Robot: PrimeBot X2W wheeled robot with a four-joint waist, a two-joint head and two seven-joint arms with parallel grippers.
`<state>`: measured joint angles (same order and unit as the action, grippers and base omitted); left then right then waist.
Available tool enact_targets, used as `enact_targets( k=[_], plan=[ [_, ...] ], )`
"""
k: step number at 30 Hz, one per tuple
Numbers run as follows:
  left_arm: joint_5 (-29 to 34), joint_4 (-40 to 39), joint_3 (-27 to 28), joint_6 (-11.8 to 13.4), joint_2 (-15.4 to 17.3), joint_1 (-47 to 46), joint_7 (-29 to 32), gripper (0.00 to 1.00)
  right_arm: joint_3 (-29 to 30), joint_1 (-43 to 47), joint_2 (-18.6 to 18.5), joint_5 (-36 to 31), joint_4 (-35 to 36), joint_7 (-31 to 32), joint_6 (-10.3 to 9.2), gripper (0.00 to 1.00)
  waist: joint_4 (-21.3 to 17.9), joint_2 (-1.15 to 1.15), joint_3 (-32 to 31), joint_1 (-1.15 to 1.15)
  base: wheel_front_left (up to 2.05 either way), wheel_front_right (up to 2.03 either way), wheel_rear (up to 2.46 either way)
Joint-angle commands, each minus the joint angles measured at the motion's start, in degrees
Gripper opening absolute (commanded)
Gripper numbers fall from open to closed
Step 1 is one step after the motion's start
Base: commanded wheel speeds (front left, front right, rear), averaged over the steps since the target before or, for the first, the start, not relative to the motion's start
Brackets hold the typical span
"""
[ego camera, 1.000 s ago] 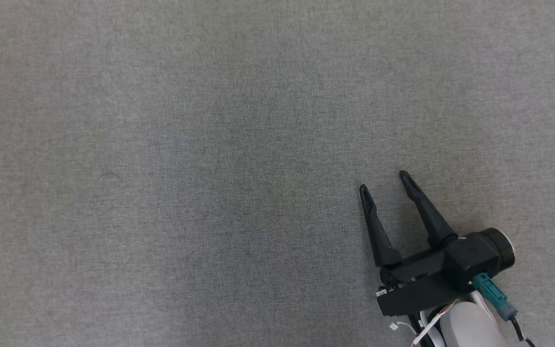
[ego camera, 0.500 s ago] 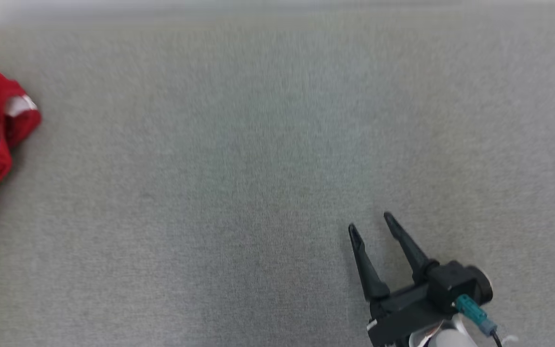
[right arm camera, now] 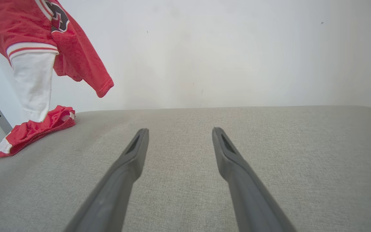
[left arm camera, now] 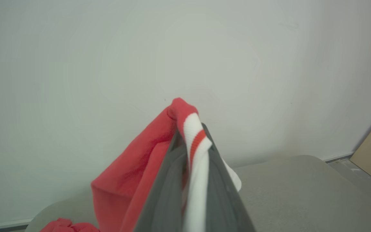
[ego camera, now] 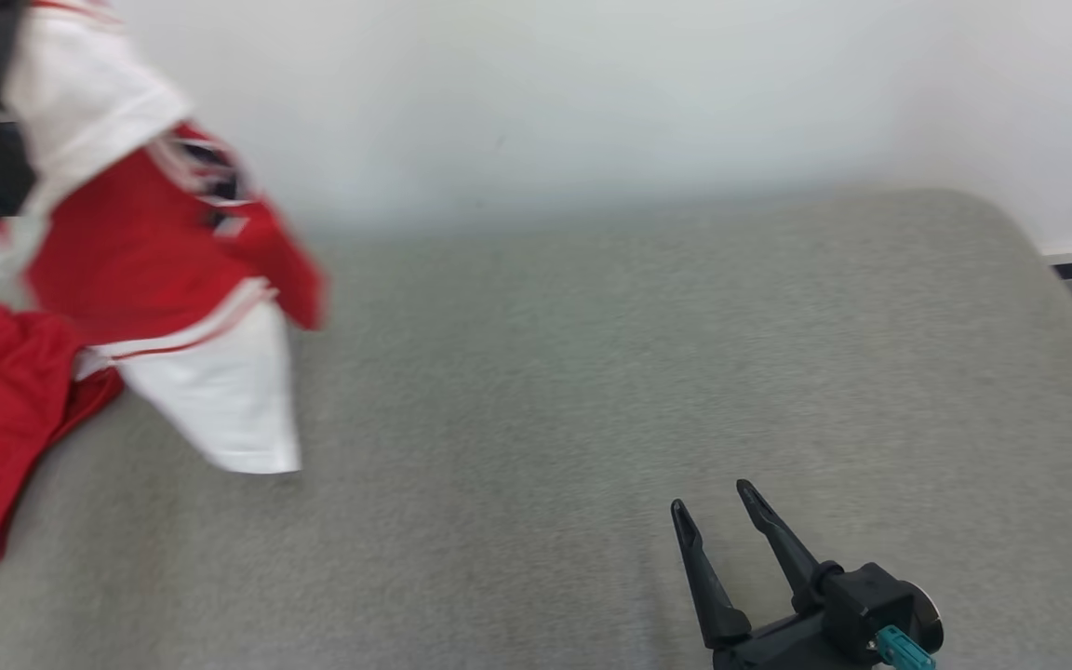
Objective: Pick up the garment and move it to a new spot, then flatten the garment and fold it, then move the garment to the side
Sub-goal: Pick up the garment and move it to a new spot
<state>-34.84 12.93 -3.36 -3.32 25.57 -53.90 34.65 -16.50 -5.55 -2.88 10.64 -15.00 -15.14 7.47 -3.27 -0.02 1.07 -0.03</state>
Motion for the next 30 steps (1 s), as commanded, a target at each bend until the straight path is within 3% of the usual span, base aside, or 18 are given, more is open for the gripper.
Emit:
enact_targets(
  k=[1, 5, 12, 19, 26, 27, 29, 30],
  plan=[
    [-0.5, -1.5, -0.6, -0.2, -1.1, -0.4, 0.0, 0.0, -0.3, 0.7, 0.0, 0.4, 0.2, 0.0, 0.05, 1.0, -6.0, 0.02, -4.4, 0.03, 0.0, 0.0, 0.0],
    [-2.6, -4.4, -2.5, -0.4, -5.5, 0.2, -0.5, 0.0, -0.6, 0.5, 0.0, 0.4, 0.4, 0.0, 0.05, 1.0, -9.4, 0.02, -4.3, 0.03, 0.0, 0.0, 0.0],
    [-1.6, -6.4, -7.2, -0.9, -10.2, 5.0, -3.1, 0.0, -1.5, -0.6, 0.0, 0.8, 0.4, 0.0, 0.05, 1.0, -16.1, 0.02, -2.4, 0.03, 0.0, 0.0, 0.0],
    [1.6, -1.6, -10.5, -0.8, -10.5, 11.4, -6.9, 0.0, -1.5, -1.4, 0.0, 1.1, 0.7, 0.0, 0.05, 1.0, -20.3, 0.02, 0.6, 0.03, 0.0, 0.0, 0.0],
    [3.9, 7.5, -11.4, -0.5, -11.0, 17.1, -14.3, 0.0, -1.9, -2.0, 0.0, 1.6, 1.0, 0.0, 0.05, 1.0, -20.5, 0.02, 2.7, 0.03, 0.0, 0.0, 0.0],
    [4.0, 8.8, -11.5, -0.2, -11.4, 17.9, -15.5, 0.11, -2.1, -2.2, 0.0, 1.6, 1.0, 0.0, 0.05, 1.0, -20.3, 0.02, 2.8, 0.03, 0.0, 0.0, 0.0],
    [4.3, 11.6, -11.3, 0.3, -12.3, 19.7, -18.4, 0.88, -2.3, -2.6, 0.0, 1.8, 1.0, 0.0, 0.05, 1.0, -19.7, 0.02, 3.2, 0.03, 0.0, 0.0, 0.0],
    [4.7, 12.9, -11.3, 0.8, -12.5, 20.5, -19.9, 1.0, -2.3, -2.6, 0.0, 1.8, 1.1, 0.0, 0.05, 1.0, -19.2, 0.02, 3.3, 0.03, 0.0, 0.0, 0.0]
  ],
)
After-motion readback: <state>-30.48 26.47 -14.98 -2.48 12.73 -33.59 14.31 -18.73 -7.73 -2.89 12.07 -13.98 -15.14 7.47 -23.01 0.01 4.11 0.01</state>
